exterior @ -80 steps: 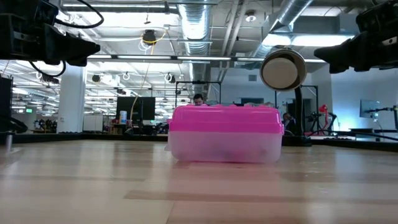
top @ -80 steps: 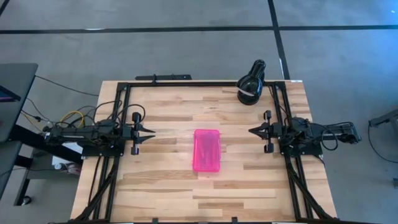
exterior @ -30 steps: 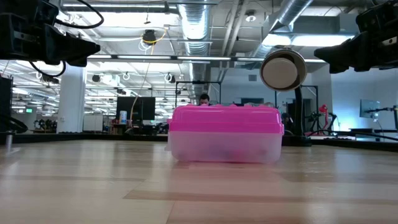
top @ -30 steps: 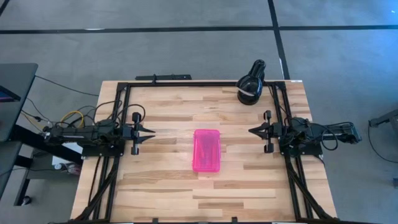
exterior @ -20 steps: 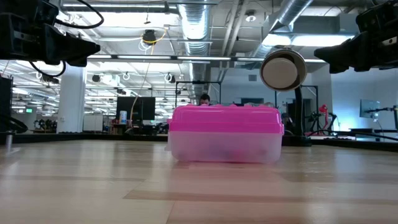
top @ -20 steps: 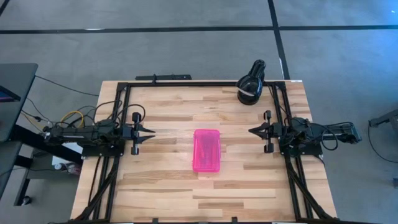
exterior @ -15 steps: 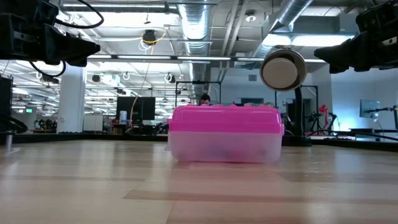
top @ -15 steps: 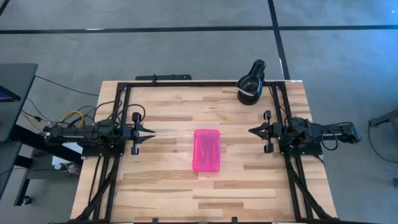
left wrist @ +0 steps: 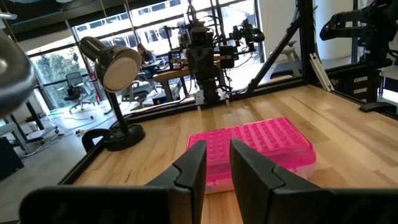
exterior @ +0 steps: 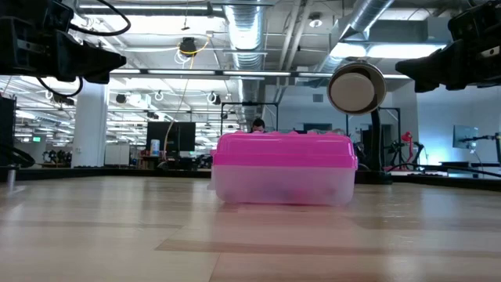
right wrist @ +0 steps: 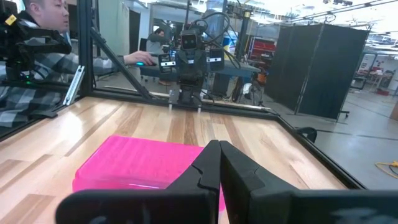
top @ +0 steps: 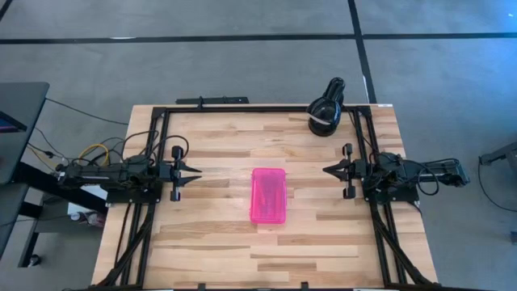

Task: Pick & place school supplies into a supply box
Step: Return to Home Position

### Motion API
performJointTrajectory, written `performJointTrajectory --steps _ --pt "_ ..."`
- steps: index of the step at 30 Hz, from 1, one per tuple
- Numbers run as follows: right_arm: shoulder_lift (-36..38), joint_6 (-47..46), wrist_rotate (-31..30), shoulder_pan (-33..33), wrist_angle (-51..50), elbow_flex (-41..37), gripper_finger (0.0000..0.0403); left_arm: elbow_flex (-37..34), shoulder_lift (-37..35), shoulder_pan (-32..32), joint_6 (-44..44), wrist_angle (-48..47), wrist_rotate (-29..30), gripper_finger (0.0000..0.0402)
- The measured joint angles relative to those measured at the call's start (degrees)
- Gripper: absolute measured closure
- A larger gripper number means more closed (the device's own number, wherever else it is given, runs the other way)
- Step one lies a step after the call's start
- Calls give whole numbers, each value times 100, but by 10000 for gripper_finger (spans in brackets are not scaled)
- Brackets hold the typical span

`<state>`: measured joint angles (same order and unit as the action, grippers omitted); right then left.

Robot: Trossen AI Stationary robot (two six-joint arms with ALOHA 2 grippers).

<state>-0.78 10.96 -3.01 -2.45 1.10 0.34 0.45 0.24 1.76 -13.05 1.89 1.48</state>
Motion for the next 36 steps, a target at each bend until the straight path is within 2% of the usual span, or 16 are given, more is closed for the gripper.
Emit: performJointTrajectory --steps 36 --pt "-2 0 0 1 0 0 403 1 -1 -1 40 2 -1 336"
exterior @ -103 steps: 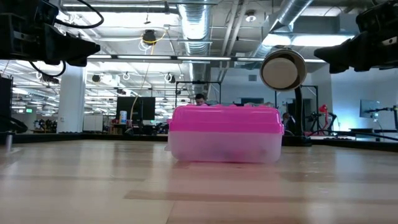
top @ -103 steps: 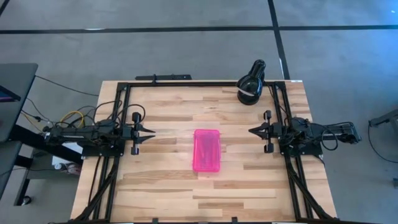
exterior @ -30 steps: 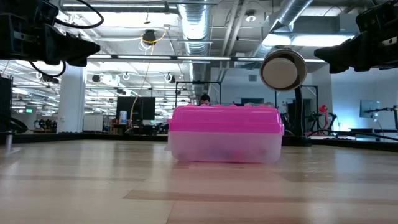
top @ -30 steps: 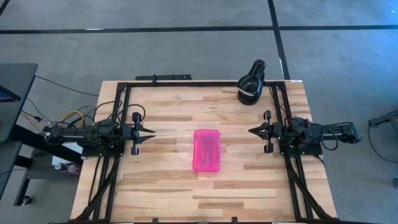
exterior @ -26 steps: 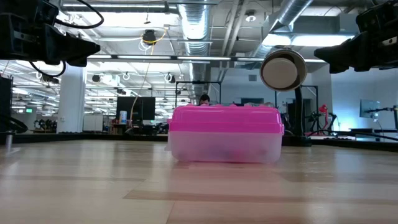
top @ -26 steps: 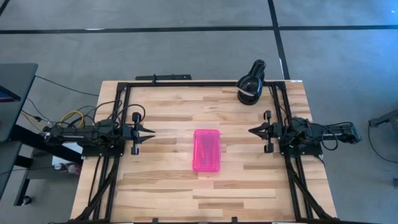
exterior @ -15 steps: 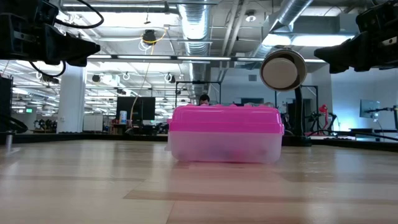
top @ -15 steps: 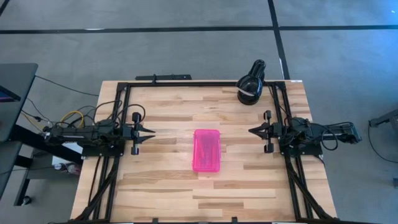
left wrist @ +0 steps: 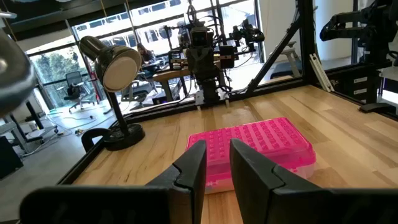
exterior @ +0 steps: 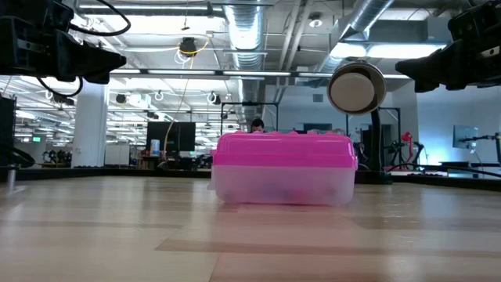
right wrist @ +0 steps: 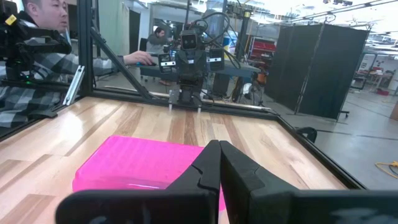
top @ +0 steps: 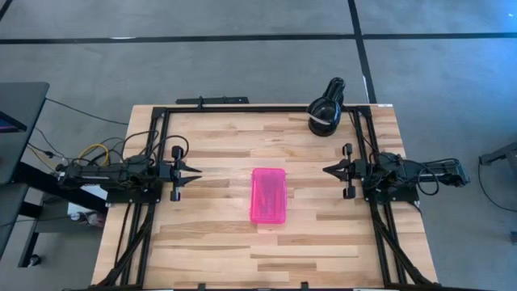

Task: Pick & place school supplies into a supply box
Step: Return to Home Position

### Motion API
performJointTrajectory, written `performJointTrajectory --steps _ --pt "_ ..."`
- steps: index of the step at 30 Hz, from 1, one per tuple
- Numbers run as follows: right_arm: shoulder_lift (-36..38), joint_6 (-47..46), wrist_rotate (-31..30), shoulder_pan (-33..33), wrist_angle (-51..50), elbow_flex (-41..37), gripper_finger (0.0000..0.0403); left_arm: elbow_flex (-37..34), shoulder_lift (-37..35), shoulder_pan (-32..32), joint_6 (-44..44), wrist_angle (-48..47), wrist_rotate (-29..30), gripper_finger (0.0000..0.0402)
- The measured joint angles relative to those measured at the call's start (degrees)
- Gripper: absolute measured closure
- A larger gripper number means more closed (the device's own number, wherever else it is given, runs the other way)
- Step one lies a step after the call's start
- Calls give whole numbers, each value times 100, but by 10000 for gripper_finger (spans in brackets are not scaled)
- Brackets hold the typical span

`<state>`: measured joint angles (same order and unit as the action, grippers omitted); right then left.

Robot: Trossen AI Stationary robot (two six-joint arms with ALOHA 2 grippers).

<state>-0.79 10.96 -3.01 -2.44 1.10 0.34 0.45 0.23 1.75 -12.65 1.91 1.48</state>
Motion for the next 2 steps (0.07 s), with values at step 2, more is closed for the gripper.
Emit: performJointTrajectory --steps 2 --pt "1 0 0 0 -1 0 403 0 2 -2 -34 0 0 336"
